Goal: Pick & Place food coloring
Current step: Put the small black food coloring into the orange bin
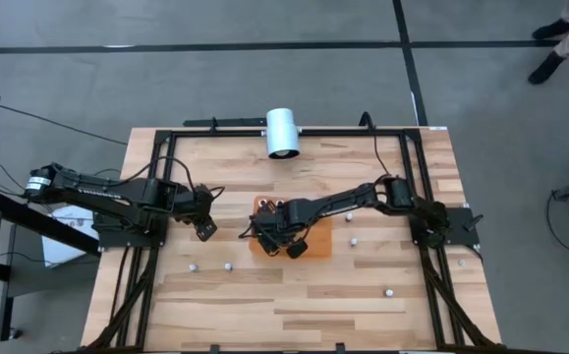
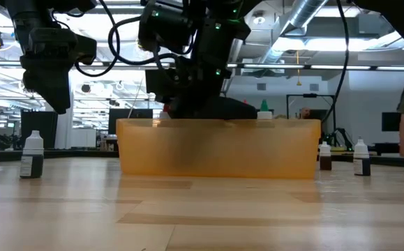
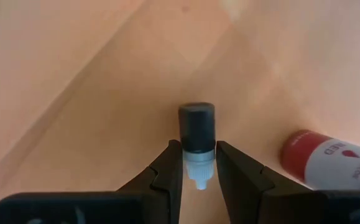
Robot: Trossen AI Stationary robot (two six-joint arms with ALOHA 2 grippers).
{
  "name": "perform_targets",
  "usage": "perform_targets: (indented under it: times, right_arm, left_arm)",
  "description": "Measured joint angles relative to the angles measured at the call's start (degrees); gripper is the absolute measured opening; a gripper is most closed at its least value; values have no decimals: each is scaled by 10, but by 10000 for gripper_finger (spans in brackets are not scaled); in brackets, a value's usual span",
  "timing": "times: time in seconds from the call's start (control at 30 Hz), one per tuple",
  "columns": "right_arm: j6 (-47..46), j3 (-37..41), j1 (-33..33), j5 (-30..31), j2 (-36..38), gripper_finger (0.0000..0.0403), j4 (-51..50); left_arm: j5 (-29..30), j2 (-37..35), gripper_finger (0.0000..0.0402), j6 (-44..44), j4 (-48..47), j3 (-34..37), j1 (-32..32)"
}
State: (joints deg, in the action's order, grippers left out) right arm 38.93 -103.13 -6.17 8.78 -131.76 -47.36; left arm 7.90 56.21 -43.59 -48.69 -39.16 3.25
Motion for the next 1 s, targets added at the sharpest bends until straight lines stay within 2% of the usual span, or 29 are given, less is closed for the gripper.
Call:
perform_targets:
  times: [0.47,0.8,1.0]
  right_arm:
    - [-20,2,3,13,1,86,-6]
    - [-15,3,-1,17,1,54,-6]
    - [-17,2,-1,18,1,51,-13]
  left_arm:
    - [0,0,165,0,2,0,0]
    - [0,0,165,-1,2,0,0]
    - [0,0,165,-1,2,0,0]
